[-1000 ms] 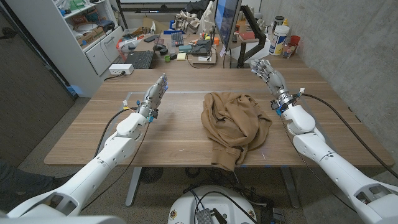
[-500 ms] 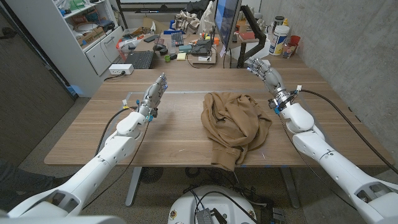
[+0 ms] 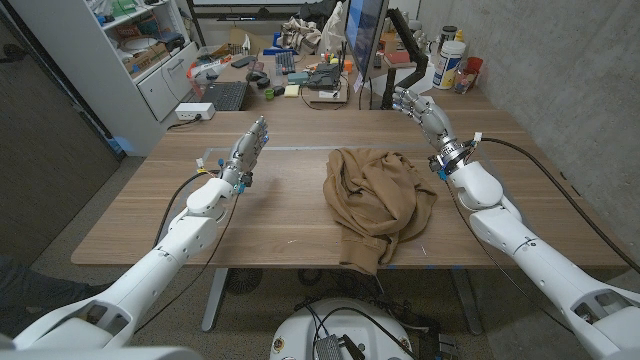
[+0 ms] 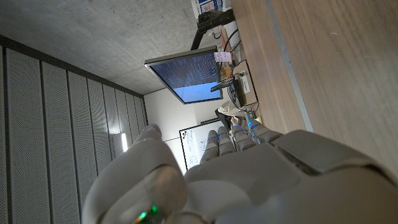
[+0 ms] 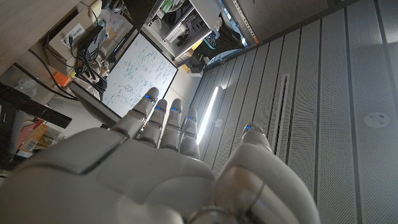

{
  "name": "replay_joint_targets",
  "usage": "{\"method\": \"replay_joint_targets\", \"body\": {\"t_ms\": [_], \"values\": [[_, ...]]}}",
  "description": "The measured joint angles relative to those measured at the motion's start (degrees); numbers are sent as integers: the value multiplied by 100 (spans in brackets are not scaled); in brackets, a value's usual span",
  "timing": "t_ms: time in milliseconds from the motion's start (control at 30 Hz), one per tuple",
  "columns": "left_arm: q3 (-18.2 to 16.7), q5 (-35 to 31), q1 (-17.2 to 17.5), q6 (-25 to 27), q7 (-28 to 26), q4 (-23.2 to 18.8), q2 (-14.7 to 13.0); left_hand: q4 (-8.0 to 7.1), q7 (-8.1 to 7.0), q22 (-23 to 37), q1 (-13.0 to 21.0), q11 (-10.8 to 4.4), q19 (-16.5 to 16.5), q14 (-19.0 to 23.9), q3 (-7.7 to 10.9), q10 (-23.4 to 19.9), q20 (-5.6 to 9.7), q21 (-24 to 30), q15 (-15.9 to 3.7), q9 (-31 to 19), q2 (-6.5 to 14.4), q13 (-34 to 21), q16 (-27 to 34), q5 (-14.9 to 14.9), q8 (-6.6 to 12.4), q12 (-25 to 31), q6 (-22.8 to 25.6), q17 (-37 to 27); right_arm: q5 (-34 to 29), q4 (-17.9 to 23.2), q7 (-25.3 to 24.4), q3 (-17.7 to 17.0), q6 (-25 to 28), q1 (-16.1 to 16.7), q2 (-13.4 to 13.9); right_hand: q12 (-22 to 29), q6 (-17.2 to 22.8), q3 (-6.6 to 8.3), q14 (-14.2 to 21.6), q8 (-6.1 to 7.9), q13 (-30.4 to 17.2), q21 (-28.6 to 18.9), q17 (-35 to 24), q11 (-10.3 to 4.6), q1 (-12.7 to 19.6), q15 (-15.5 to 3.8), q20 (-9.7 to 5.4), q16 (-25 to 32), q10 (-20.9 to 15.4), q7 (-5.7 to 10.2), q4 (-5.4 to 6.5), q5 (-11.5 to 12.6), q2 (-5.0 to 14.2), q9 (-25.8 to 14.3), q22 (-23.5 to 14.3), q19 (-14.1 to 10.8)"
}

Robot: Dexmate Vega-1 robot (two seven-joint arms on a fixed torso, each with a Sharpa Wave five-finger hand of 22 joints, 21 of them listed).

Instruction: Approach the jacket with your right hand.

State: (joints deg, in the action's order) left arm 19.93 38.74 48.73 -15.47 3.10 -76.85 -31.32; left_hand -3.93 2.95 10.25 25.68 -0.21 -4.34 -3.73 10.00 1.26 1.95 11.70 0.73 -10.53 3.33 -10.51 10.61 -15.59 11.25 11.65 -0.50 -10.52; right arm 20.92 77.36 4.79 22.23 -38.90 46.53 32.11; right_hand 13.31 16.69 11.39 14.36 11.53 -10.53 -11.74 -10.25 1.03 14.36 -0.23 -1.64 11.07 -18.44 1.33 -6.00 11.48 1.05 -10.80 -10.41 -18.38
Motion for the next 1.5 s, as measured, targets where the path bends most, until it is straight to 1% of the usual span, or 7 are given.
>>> {"method": "replay_joint_targets", "body": {"t_ms": [433, 533, 833, 1000, 1133, 1433, 1500], "values": [[2, 16, -72, -2, 69, 117, 12, 15, 0, 0, 0, 0, 0, 0, -15, 0, 0, 0, 0, 0, 0, 0, 0, 0, 0, 0, 0, 0, -116, 55, -19, 32, -104, -54, -3, 0, 21, 0, 9, 0, 0, 0, 0, 30, 0, -9, 22, 0, -31, 21, 0, 0, 0, 1, 0, -22], [2, 18, -75, -2, 71, 122, 12, 15, 0, 0, 0, 0, 0, 0, -15, 0, 0, 0, 0, 0, 0, 0, 0, 0, 0, 0, 0, 0, -129, 66, -19, 36, -113, -62, -3, 0, 21, -24, 9, 0, 0, 0, 0, 30, 0, -9, 22, 0, -30, 21, 24, 0, 0, 1, 0, -21], [-3, 25, -77, -2, 73, 131, 11, 15, 0, 0, 0, 0, 0, 0, -15, 0, 0, 0, 0, 1, 0, 0, 0, 0, 0, 0, 0, 0, -240, 150, -11, 39, -179, -78, 20, 0, 21, -24, 9, 0, 0, 0, 0, 30, -24, -9, 21, 0, -30, 21, 24, 0, -24, 1, 0, -21], [-5, 33, -77, -3, 85, 145, 9, 15, 0, 0, 30, 0, 0, 0, -15, 0, 0, 0, 0, 1, 30, 0, 0, 0, 0, 0, 0, 0, -299, 196, -16, 40, -201, -80, 37, 0, 34, -24, 9, 0, 0, 0, 0, 1, -53, -9, 21, 0, -61, 34, 24, 0, -53, 1, 0, -21], [-8, 39, -77, -3, 97, 157, 7, 15, 0, 0, 30, 0, 0, 0, -15, 0, 0, 0, 0, 0, 30, 0, 0, 0, 0, 0, 0, 1, -379, 225, -46, 41, -212, -80, 44, 0, 42, -48, 8, 0, 0, 0, 0, 1, -53, -9, 21, 0, -61, 42, 0, 0, -53, 1, 0, -20], [-9, 45, -77, -3, 124, 177, 6, 30, 0, 0, 30, 0, 0, 0, -30, 0, 0, 0, 0, 1, 30, 0, 0, 0, 0, 0, 0, 0, -645, 318, -192, 40, -243, -59, 73, 0, 42, -48, 8, 0, 0, 0, 0, 1, -53, -9, 21, 0, -61, 42, 1, 0, -53, 1, 0, -20], [-9, 45, -80, -3, 128, 184, 5, 13, 0, 0, 30, 0, 0, 0, -47, 1, 0, 0, 0, 1, 30, 0, 0, 0, 0, 0, 0, 0, -702, 327, -222, 37, -256, -55, 74, 0, 42, -65, 8, 0, 0, 0, 0, 1, -53, -9, 21, 0, -61, 42, 18, 0, -53, 2, 0, -20]]}}
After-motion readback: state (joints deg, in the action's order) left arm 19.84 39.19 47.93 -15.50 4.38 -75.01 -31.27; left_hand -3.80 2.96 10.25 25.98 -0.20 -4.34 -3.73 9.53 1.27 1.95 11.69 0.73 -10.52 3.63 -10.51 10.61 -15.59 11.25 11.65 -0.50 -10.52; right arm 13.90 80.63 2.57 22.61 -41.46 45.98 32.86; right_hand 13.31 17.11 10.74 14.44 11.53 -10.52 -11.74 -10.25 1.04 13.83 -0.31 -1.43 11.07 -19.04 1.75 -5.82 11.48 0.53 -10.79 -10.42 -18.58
